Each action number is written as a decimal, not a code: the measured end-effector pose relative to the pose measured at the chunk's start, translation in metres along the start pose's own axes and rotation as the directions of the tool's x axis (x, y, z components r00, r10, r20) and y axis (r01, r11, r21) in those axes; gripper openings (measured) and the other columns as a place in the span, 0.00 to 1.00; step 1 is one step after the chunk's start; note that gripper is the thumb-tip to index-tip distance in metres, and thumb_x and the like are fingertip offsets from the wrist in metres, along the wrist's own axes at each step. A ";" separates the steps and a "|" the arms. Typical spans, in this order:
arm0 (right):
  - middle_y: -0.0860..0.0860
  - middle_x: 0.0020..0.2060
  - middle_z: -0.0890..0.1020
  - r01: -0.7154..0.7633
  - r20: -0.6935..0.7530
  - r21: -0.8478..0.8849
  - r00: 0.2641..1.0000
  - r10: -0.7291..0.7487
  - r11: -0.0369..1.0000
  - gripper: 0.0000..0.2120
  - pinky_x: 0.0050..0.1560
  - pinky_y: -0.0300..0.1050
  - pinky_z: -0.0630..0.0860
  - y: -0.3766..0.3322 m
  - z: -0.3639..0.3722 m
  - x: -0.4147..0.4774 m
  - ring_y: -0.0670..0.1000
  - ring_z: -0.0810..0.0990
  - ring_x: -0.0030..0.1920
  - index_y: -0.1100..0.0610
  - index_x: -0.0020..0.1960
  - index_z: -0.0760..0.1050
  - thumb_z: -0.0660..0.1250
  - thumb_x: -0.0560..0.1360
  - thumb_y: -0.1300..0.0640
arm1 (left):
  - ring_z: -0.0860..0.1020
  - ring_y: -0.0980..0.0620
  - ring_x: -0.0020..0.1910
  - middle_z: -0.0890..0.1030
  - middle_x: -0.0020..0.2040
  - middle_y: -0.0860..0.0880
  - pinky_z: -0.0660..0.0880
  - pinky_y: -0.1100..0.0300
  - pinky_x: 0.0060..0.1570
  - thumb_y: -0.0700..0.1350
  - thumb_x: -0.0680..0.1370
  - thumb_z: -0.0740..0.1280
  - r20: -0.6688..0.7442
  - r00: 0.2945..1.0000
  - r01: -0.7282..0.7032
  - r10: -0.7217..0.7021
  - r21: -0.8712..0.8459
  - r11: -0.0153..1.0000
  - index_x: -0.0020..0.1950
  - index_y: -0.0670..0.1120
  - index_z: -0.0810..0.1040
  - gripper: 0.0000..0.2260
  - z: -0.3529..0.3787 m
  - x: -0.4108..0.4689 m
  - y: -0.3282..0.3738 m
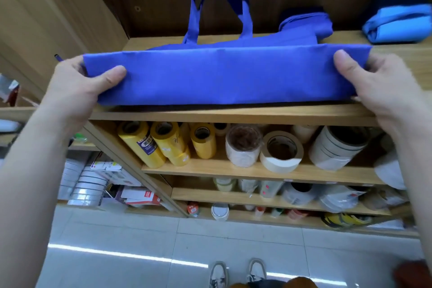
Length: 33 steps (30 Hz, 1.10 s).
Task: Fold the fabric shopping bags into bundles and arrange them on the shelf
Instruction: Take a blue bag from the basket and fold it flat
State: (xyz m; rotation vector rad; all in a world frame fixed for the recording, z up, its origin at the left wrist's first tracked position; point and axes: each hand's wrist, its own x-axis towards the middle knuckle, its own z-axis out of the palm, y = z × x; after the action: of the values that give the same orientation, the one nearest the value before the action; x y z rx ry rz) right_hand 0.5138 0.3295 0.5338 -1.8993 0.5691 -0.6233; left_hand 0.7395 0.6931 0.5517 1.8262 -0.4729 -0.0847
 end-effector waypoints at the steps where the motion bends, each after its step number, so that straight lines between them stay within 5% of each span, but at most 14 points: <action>1: 0.40 0.41 0.81 -0.022 -0.039 -0.019 0.999 0.022 1.000 0.10 0.38 0.26 0.71 0.001 0.005 0.002 0.32 0.79 0.36 0.50 0.48 0.79 0.68 0.77 0.44 | 0.82 0.55 0.47 0.85 0.43 0.56 0.79 0.56 0.53 0.59 0.62 0.79 -0.036 0.999 0.003 -0.004 -0.030 1.000 0.45 0.53 0.84 0.17 0.007 0.005 -0.001; 4: 0.43 0.38 0.80 -0.110 -0.169 -0.132 0.982 0.087 0.985 0.07 0.34 0.29 0.71 0.002 0.020 0.008 0.34 0.77 0.32 0.51 0.47 0.78 0.71 0.75 0.49 | 0.82 0.57 0.46 0.84 0.49 0.56 0.79 0.58 0.49 0.53 0.67 0.79 -0.162 0.987 0.010 0.001 0.064 0.998 0.50 0.52 0.80 0.16 0.020 0.018 -0.011; 8: 0.50 0.42 0.82 -0.197 -0.326 -0.404 0.943 0.061 0.893 0.20 0.48 0.50 0.76 0.006 0.035 0.013 0.54 0.80 0.46 0.50 0.58 0.77 0.72 0.69 0.43 | 0.79 0.53 0.56 0.79 0.57 0.55 0.78 0.50 0.56 0.54 0.68 0.77 -0.253 0.966 0.036 0.060 0.358 0.933 0.57 0.57 0.78 0.19 0.029 0.024 -0.022; 12: 0.53 0.52 0.76 -0.154 -0.314 -0.562 0.949 -0.038 0.813 0.20 0.56 0.56 0.74 0.005 0.043 0.007 0.59 0.77 0.55 0.47 0.62 0.74 0.72 0.72 0.45 | 0.73 0.45 0.63 0.76 0.62 0.48 0.71 0.49 0.63 0.53 0.72 0.73 -0.245 0.964 0.058 0.100 0.563 0.825 0.65 0.58 0.73 0.23 0.037 0.017 -0.026; 15: 0.55 0.63 0.71 0.112 -0.174 -0.625 0.945 -0.278 0.772 0.20 0.65 0.59 0.69 0.007 0.042 -0.001 0.57 0.71 0.65 0.48 0.63 0.73 0.72 0.73 0.58 | 0.68 0.44 0.69 0.73 0.67 0.45 0.66 0.48 0.67 0.43 0.76 0.71 0.011 0.930 -0.280 0.368 0.668 0.689 0.66 0.53 0.77 0.19 0.036 0.017 -0.030; 17: 0.52 0.62 0.76 0.310 0.052 -0.594 0.936 -0.349 0.742 0.13 0.67 0.48 0.67 0.010 0.037 -0.002 0.52 0.73 0.66 0.49 0.58 0.78 0.69 0.75 0.61 | 0.69 0.50 0.70 0.75 0.68 0.50 0.65 0.50 0.71 0.42 0.79 0.67 0.259 0.905 -0.425 0.337 0.579 0.696 0.63 0.53 0.78 0.14 0.030 0.023 -0.033; 19: 0.45 0.62 0.78 0.310 0.222 -0.510 0.949 -0.226 0.802 0.12 0.68 0.39 0.63 0.003 0.030 -0.004 0.45 0.73 0.67 0.47 0.57 0.79 0.69 0.75 0.49 | 0.65 0.60 0.72 0.72 0.70 0.58 0.59 0.59 0.73 0.55 0.79 0.65 0.423 0.890 -0.399 0.172 0.536 0.744 0.68 0.58 0.73 0.17 0.018 0.026 -0.034; 21: 0.38 0.65 0.74 0.286 0.358 -0.534 0.929 -0.094 0.796 0.29 0.69 0.38 0.60 -0.001 0.022 -0.006 0.38 0.68 0.68 0.45 0.62 0.76 0.70 0.63 0.36 | 0.55 0.70 0.73 0.63 0.72 0.67 0.52 0.64 0.72 0.69 0.69 0.69 0.551 0.833 -0.415 0.051 0.562 0.715 0.72 0.62 0.66 0.33 0.006 0.028 -0.032; 23: 0.34 0.67 0.71 0.309 0.427 -0.570 0.903 -0.047 0.762 0.37 0.69 0.36 0.58 -0.005 0.016 -0.008 0.36 0.65 0.69 0.42 0.65 0.74 0.73 0.56 0.35 | 0.52 0.71 0.74 0.60 0.74 0.68 0.50 0.64 0.73 0.70 0.62 0.75 0.603 0.797 -0.440 0.012 0.568 0.696 0.73 0.64 0.63 0.42 -0.003 0.027 -0.031; 26: 0.34 0.63 0.75 0.281 0.415 -0.472 0.907 -0.071 0.836 0.31 0.68 0.28 0.61 -0.006 0.013 -0.009 0.32 0.69 0.67 0.39 0.60 0.78 0.75 0.57 0.41 | 0.60 0.68 0.73 0.69 0.71 0.65 0.56 0.66 0.74 0.51 0.65 0.76 0.575 0.818 -0.359 0.021 0.481 0.800 0.68 0.63 0.71 0.33 -0.012 0.027 -0.031; 29: 0.36 0.55 0.83 0.171 0.330 -0.347 0.943 -0.050 0.922 0.19 0.66 0.36 0.69 -0.003 0.009 -0.007 0.35 0.76 0.61 0.40 0.52 0.82 0.73 0.61 0.46 | 0.73 0.64 0.66 0.80 0.61 0.63 0.69 0.61 0.67 0.33 0.72 0.73 0.461 0.887 -0.212 0.028 0.352 0.912 0.59 0.60 0.81 0.24 -0.017 0.022 -0.032; 31: 0.36 0.45 0.84 0.057 0.213 -0.289 0.977 0.006 0.956 0.12 0.55 0.29 0.72 -0.005 0.009 -0.007 0.33 0.79 0.50 0.38 0.44 0.84 0.72 0.61 0.42 | 0.79 0.60 0.58 0.84 0.53 0.59 0.72 0.61 0.59 0.39 0.73 0.74 0.368 0.930 -0.137 0.025 0.281 0.950 0.53 0.58 0.85 0.15 -0.019 0.022 -0.033; 33: 0.42 0.35 0.83 -0.004 0.054 -0.260 0.998 0.019 0.966 0.09 0.39 0.27 0.71 -0.002 0.010 -0.005 0.37 0.77 0.37 0.43 0.42 0.83 0.72 0.65 0.41 | 0.81 0.62 0.47 0.85 0.44 0.59 0.75 0.69 0.49 0.61 0.65 0.77 0.287 0.958 -0.071 0.015 0.187 0.980 0.48 0.60 0.85 0.14 -0.019 0.023 -0.032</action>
State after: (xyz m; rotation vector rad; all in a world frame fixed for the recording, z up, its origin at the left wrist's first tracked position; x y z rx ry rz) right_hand 0.5169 0.3401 0.5314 -2.1505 0.6506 -0.5048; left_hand 0.7754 0.7098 0.5317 2.0057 -0.7455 -0.2830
